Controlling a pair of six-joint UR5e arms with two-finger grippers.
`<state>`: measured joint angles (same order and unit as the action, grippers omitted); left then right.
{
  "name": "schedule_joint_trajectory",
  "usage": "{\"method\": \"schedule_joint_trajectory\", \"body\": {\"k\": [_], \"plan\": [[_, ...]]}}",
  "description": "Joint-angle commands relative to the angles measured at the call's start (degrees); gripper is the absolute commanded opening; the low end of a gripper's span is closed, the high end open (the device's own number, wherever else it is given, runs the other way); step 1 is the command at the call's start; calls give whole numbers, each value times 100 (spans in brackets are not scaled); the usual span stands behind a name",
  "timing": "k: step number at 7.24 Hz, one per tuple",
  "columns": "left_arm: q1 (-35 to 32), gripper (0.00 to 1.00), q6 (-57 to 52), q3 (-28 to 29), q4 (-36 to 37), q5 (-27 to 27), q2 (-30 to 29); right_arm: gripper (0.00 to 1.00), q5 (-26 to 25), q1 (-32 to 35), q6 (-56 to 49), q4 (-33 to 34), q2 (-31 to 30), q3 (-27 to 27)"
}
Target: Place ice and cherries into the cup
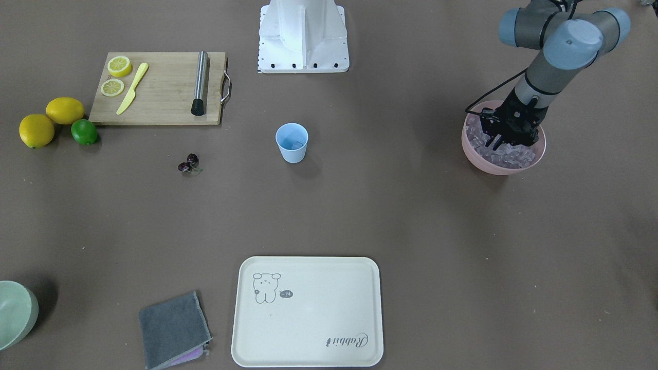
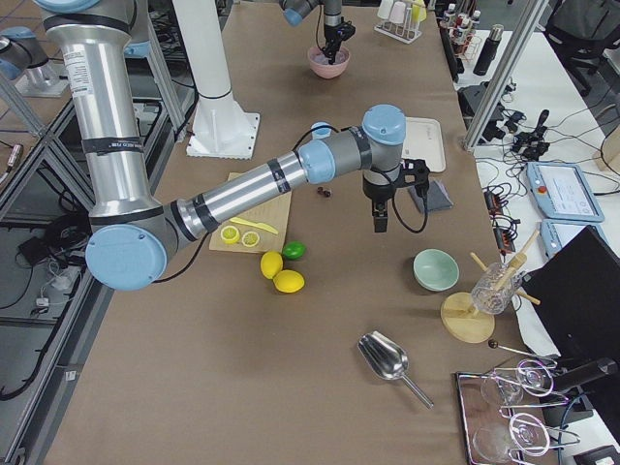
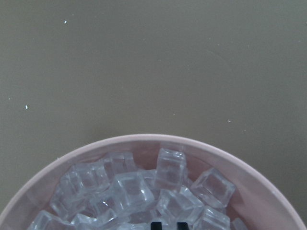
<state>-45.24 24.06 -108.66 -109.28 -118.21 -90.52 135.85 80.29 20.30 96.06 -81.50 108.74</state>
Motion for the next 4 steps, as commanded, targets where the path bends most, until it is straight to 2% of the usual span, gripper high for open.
{"method": "schedule_joint_trajectory", "body": {"k": [1,4], "plan": [[-345,98,-68,-560,3,-484,219,100,-5,4,0,0,-6,16],[-642,98,-68,-700,3,-502,219,100,47,110,-9,0,-67,68]]}}
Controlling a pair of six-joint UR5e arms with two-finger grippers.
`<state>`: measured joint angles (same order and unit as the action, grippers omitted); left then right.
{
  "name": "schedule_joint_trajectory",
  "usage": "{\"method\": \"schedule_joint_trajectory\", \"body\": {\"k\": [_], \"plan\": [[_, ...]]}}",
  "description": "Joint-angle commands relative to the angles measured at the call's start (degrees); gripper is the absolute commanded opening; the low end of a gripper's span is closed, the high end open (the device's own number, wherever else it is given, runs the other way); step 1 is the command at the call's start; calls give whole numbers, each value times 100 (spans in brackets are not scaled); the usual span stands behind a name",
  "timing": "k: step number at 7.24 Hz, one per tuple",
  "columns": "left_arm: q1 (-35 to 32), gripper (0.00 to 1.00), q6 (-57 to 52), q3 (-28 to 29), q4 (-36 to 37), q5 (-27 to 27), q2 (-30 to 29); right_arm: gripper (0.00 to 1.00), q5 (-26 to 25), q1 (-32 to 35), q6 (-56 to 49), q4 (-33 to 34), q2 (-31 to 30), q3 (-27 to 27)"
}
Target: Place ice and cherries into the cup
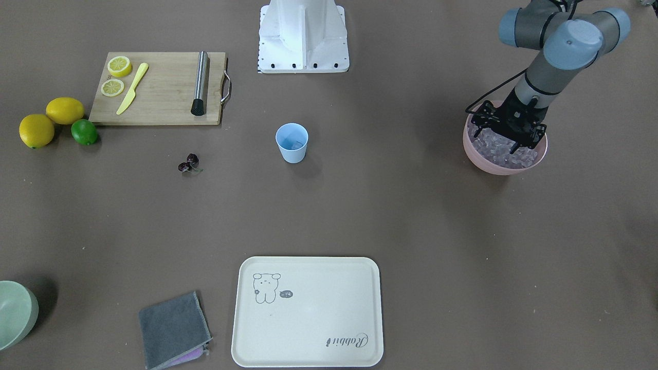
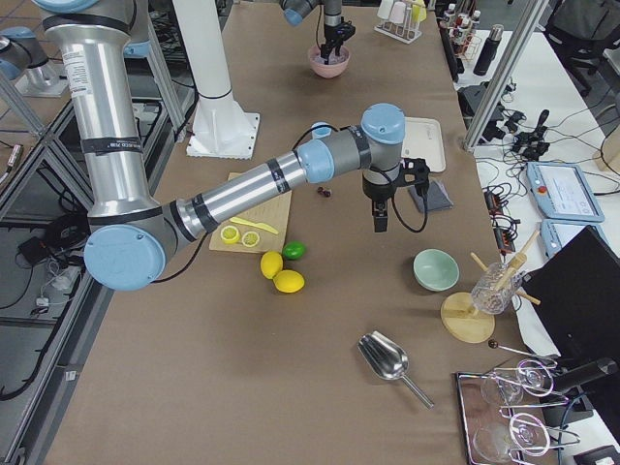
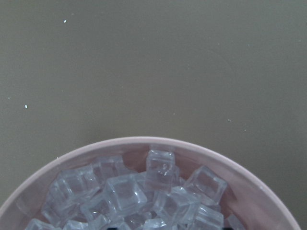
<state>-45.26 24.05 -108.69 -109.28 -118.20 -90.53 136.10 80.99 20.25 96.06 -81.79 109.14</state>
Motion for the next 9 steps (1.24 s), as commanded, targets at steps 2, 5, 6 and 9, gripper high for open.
{"method": "schedule_joint_trajectory", "body": {"k": [2,5,6,9], "plan": [[-905,98,-68,-689,-5,-493,168,100,40,66,-3,44,-100,28],[-923,98,-85,-610,-5,-493,89,100,49,83,-3,26,-363,177],[-906,98,-85,-575,3,-485,-16,100,31,83,-38,18,-417,134],[-1298,98,-407,-356,65,-554,-263,100,-4,145,-776,0,-785,90]]}}
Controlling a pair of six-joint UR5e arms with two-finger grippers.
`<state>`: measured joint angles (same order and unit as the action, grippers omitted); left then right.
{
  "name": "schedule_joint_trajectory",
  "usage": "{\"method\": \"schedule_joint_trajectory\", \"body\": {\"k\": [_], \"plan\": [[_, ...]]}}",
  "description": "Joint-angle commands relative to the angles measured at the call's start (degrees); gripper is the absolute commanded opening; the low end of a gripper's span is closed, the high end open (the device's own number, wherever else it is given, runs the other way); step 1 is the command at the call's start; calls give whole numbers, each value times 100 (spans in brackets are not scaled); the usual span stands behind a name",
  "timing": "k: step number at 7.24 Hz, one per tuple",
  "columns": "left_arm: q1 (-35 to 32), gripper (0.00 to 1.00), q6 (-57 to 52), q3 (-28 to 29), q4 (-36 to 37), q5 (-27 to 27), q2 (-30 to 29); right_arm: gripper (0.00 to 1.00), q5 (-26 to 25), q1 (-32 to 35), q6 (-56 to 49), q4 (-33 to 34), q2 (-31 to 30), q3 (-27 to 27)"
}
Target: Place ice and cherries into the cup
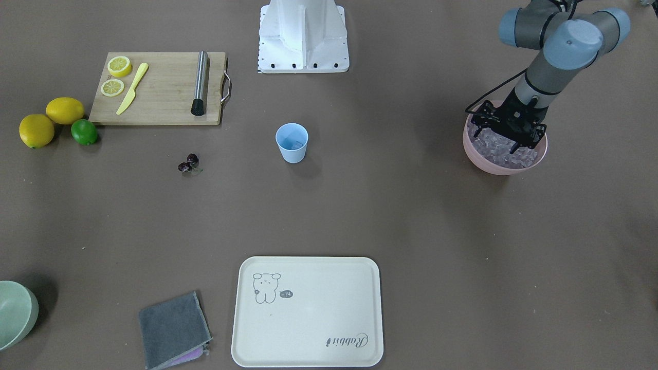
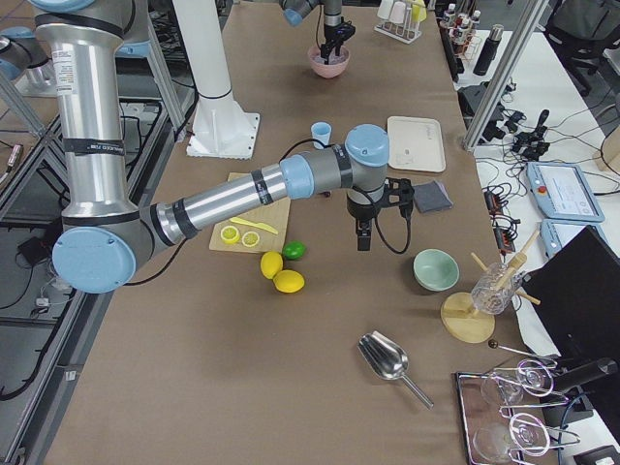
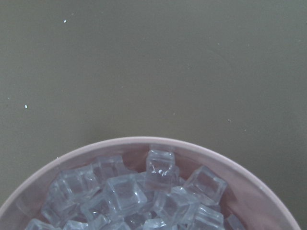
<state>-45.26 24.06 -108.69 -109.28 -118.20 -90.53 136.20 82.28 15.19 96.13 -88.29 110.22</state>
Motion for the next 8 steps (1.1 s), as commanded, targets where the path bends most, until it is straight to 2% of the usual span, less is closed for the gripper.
{"method": "schedule_joint_trajectory", "body": {"k": [1,3,5,6,7,8], "plan": [[-1623,98,-680,-364,256,-851,-272,100,20,16,-393,-15,-188,-18],[-1688,98,-718,-346,320,-845,-307,100,73,260,-526,46,-241,52],[-1888,98,-718,-346,302,-828,-246,100,196,638,-683,3,-766,192],[-2012,98,-735,-268,276,-828,-245,100,205,831,-1154,11,-978,158],[-2030,98,-657,-311,224,-836,-219,100,205,885,-1220,20,-997,114],[-2004,98,-657,-120,58,-819,-219,100,205,912,-1221,37,-997,114]]}}
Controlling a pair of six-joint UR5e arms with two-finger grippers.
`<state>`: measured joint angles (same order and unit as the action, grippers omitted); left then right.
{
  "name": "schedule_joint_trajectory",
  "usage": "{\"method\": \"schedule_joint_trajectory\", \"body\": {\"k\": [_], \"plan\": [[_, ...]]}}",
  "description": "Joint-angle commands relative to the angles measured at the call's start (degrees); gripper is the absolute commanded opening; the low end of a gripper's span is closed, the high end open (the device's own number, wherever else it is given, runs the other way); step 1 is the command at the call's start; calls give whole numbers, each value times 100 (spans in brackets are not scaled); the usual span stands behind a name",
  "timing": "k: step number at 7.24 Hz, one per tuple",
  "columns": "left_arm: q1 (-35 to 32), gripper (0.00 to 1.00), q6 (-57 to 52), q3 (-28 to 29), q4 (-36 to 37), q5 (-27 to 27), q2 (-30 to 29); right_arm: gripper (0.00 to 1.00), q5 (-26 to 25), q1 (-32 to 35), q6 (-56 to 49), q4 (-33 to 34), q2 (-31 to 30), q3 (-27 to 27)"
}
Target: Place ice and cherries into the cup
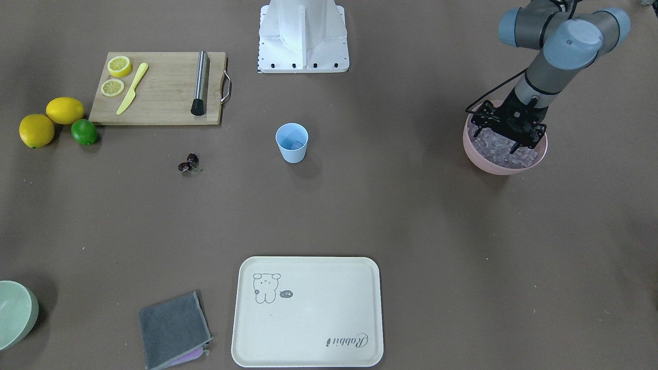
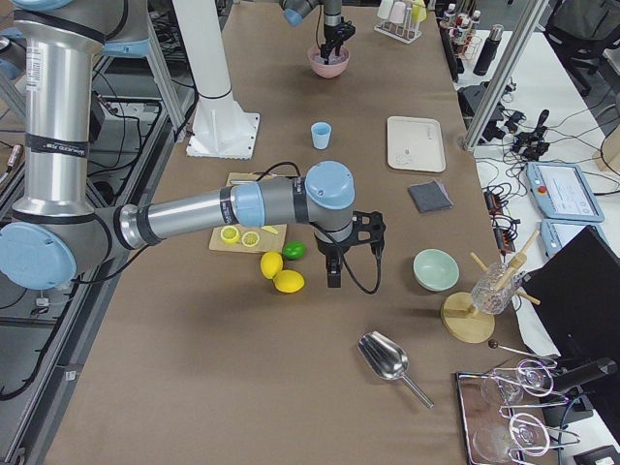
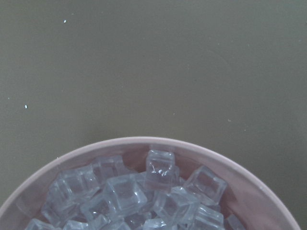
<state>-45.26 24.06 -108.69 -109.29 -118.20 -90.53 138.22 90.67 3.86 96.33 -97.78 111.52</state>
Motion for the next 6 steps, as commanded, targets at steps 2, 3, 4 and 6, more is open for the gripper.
{"method": "schedule_joint_trajectory", "body": {"k": [2,3,4,6], "plan": [[-2048,98,-683,74,-154,-792,-114,100,4,74,-87,35,-39,-34],[-2144,98,-666,76,-163,-784,-140,100,4,74,-87,35,-39,-34],[-2171,98,-657,67,-189,-783,-140,100,4,74,-87,35,-39,-34],[-2372,98,-665,93,-181,-757,-158,100,3,74,-79,35,-21,-16]]}}
